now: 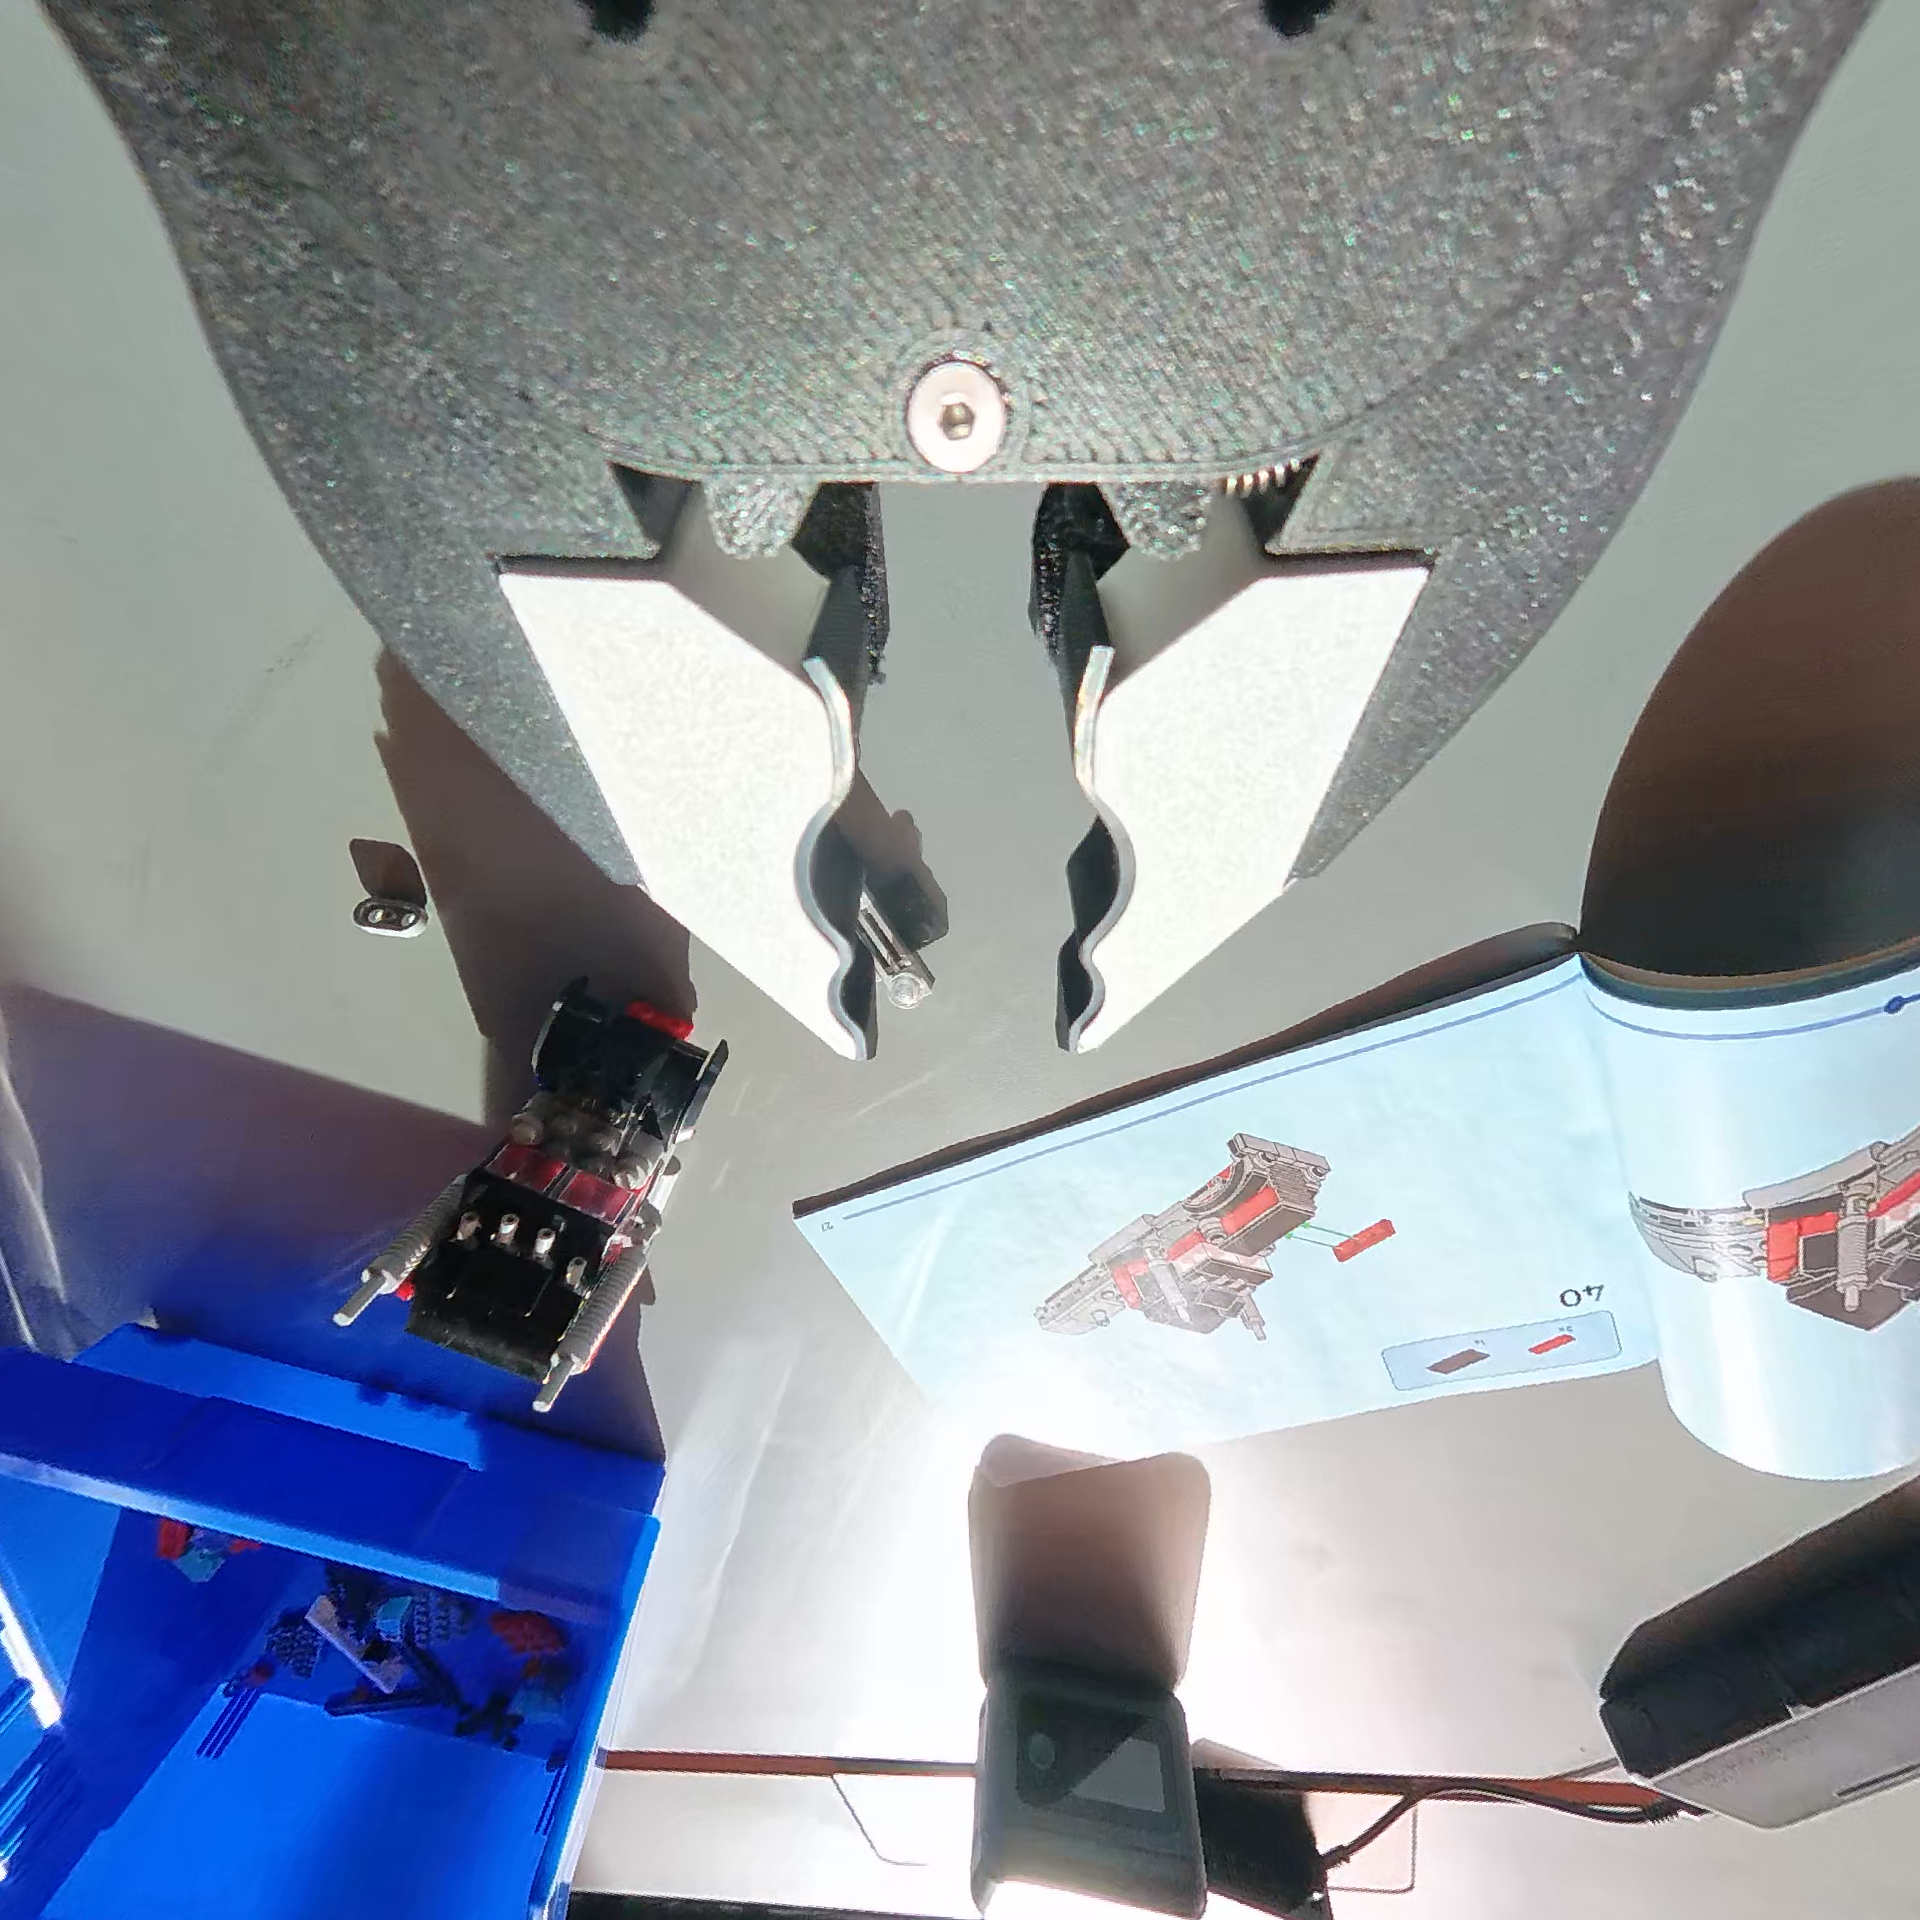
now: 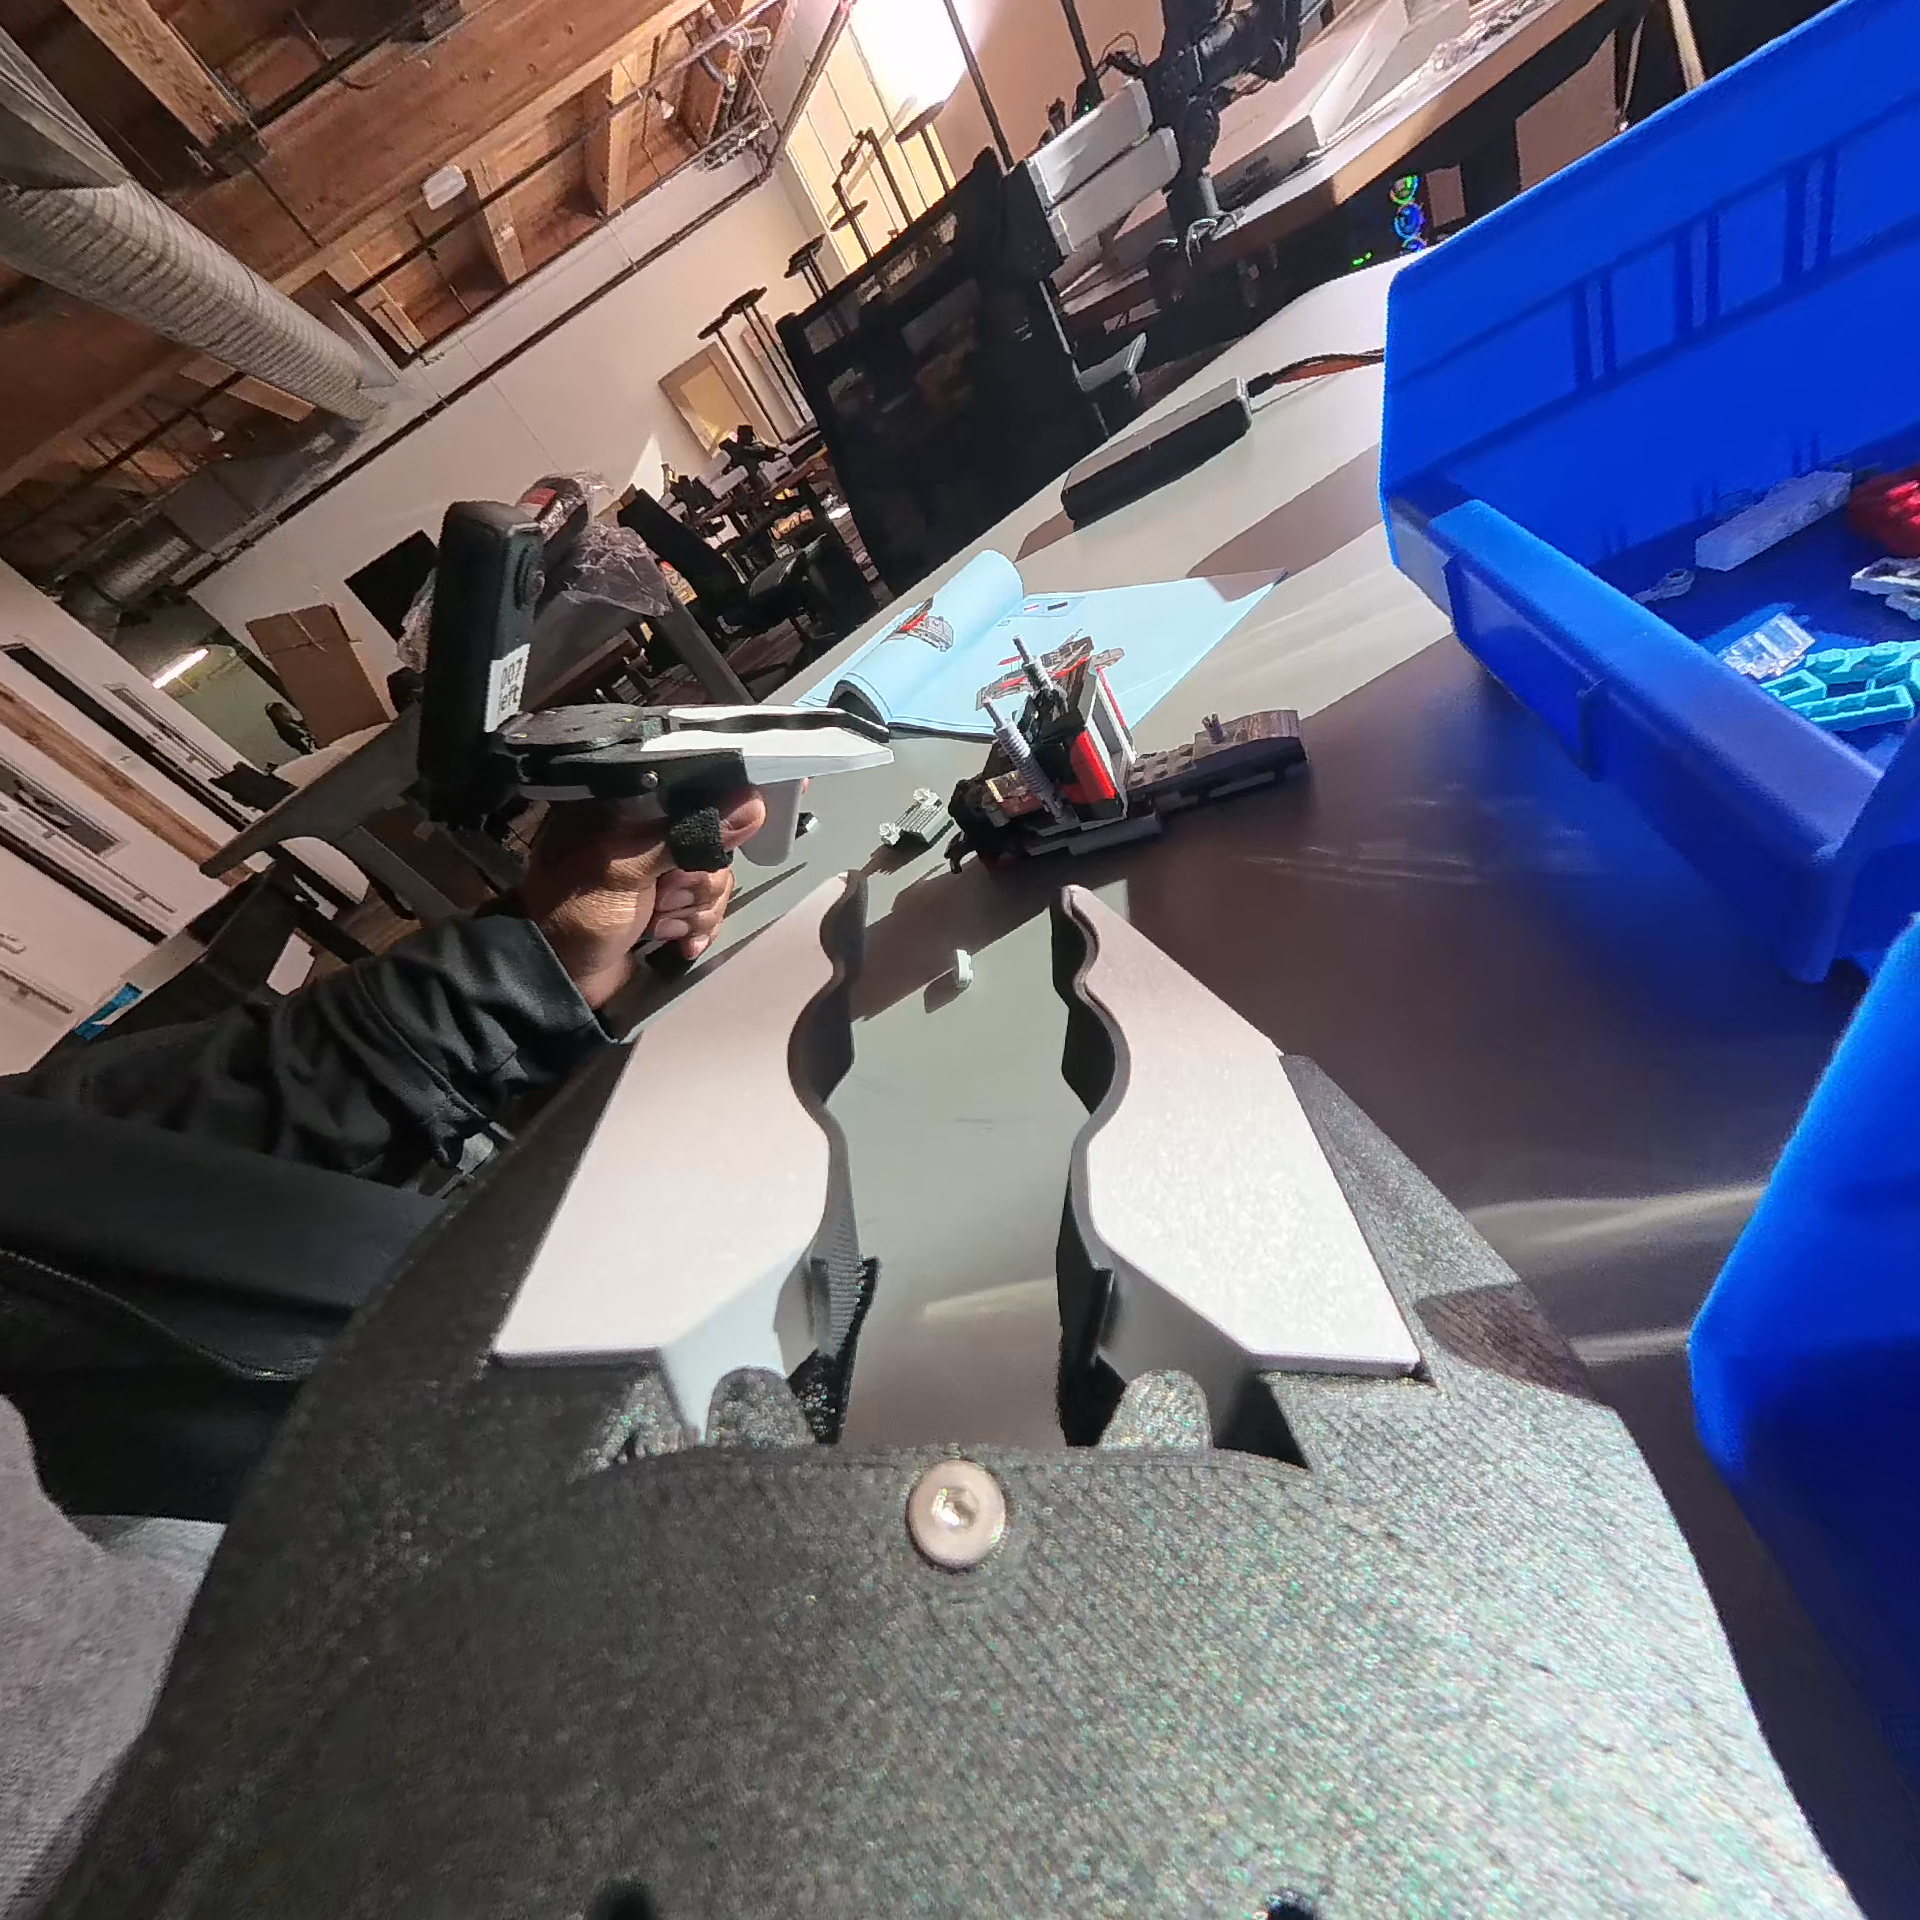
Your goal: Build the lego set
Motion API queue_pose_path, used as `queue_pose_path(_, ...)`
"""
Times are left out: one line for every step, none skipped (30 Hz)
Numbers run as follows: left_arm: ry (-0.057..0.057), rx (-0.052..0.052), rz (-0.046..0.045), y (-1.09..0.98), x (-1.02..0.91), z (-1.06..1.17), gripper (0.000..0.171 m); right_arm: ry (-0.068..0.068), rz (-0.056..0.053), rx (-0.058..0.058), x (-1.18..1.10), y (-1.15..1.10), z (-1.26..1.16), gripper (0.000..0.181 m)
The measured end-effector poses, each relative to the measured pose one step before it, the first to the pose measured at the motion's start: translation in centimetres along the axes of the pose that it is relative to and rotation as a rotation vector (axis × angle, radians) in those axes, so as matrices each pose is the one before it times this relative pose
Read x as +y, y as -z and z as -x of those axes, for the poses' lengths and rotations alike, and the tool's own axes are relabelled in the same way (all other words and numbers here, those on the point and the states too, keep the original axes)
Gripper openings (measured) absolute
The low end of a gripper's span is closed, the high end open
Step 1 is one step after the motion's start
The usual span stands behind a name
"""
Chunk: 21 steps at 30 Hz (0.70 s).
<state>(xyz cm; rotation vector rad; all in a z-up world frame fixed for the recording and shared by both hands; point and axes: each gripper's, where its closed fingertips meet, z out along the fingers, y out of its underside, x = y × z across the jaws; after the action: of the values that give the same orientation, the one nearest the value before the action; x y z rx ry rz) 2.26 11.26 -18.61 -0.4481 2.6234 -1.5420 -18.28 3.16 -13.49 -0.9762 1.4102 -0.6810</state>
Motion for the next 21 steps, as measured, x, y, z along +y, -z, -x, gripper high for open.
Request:
queue_pose_path(0.0002, -0.0001, 0.00064, -0.004, 0.004, -0.003, 0.035, -0.0006, -0.0002, -0.0008, 0.002, 0.009, 0.002, 0.036)
queue_pose_path(-0.0004, -0.0002, 0.00046, -0.01, 0.011, 0.003, 0.035, -0.0005, -0.0007, -0.0002, -0.013, 0.007, -0.001, 0.036)
queue_pose_path(-0.0006, -0.0002, 0.00062, -0.002, 0.006, -0.006, 0.035, -0.0002, -0.0005, -0.0002, -0.006, -0.003, 0.004, 0.036)
queue_pose_path(-0.0005, -0.0001, 0.00083, -0.014, 0.013, -0.009, 0.035, 0.0001, -0.0001, -0.0002, 0.001, 0.009, 0.003, 0.036)
queue_pose_path(-0.0005, -0.0002, 0.00074, -0.003, 0.006, 0.004, 0.035, 0.0, -0.0001, 0.0002, -0.001, -0.001, -0.003, 0.036)
queue_pose_path(-0.0005, -0.0001, 0.00049, -0.008, 0.013, -0.006, 0.035, 0.0001, 0.0006, 0.0007, 0.014, -0.016, -0.016, 0.036)
queue_pose_path(-0.0001, 0.0002, 0.00047, -0.005, 0.002, -0.005, 0.035, -0.0001, 0.0021, 0.0004, 0.028, -0.026, 0.001, 0.036)
queue_pose_path(0.0009, -0.0001, 0.00065, -0.004, 0.013, 0.015, 0.035, -0.0007, 0.0023, 0.0005, 0.028, -0.032, -0.02, 0.036)
queue_pose_path(0.001, 0.0, 0.00073, -0.012, 0.01, 0.01, 0.035, -0.0015, 0.0021, 0.0004, 0.021, -0.023, -0.021, 0.036)
queue_pose_path(0.0008, -0.0009, 0.00099, -0.01, 0.014, 0.023, 0.035, -0.0011, 0.0014, 0.0005, 0.018, -0.019, -0.015, 0.036)
queue_pose_path(0.0003, -0.0012, 0.00189, -0.019, 0.019, 0.017, 0.035, -0.0003, 0.0009, -0.0001, 0.005, -0.012, -0.006, 0.037)
queue_pose_path(-0.0006, -0.0023, 0.0021, -0.027, 0.03, 0.018, 0.035, -0.0006, -0.0001, -0.0009, 0.002, 0.0, 0.004, 0.037)
queue_pose_path(-0.0019, -0.0031, 0.00251, -0.023, 0.027, 0.014, 0.035, -0.0015, -0.0016, -0.0021, -0.025, 0.012, 0.01, 0.037)
queue_pose_path(-0.0033, -0.0034, 0.00345, -0.034, 0.043, 0.005, 0.035, -0.0019, -0.0026, -0.0035, -0.037, 0.046, 0.027, 0.037)
queue_pose_path(-0.0048, -0.0035, 0.00451, -0.052, 0.056, -0.01, 0.035, -0.0021, -0.0019, -0.0052, -0.02, 0.04, 0.048, 0.037)
queue_pose_path(-0.0058, -0.0039, 0.00546, -0.049, 0.068, -0.02, 0.035, -0.0021, -0.0017, -0.0064, -0.02, 0.054, 0.057, 0.037)
queue_pose_path(-0.0072, -0.0047, 0.00538, -0.061, 0.06, -0.025, 0.035, -0.0026, -0.0013, -0.0055, -0.012, 0.076, 0.05, 0.037)
queue_pose_path(-0.0088, -0.0051, 0.00497, -0.049, 0.064, -0.034, 0.035, -0.0039, -0.0005, -0.0022, -0.008, 0.086, -0.018, 0.037)
queue_pose_path(-0.0097, -0.0057, 0.00504, -0.053, 0.06, -0.032, 0.036, -0.0043, -0.0009, -0.0023, -0.017, 0.095, -0.02, 0.037)
queue_pose_path(-0.0102, -0.0066, 0.00459, -0.051, 0.055, -0.034, 0.035, -0.005, 0.0008, -0.0031, 0.006, 0.11, -0.026, 0.037)
queue_pose_path(-0.01, -0.007, 0.00403, -0.047, 0.048, -0.019, 0.036, -0.0054, 0.0008, -0.0045, -0.003, 0.124, -0.02, 0.037)
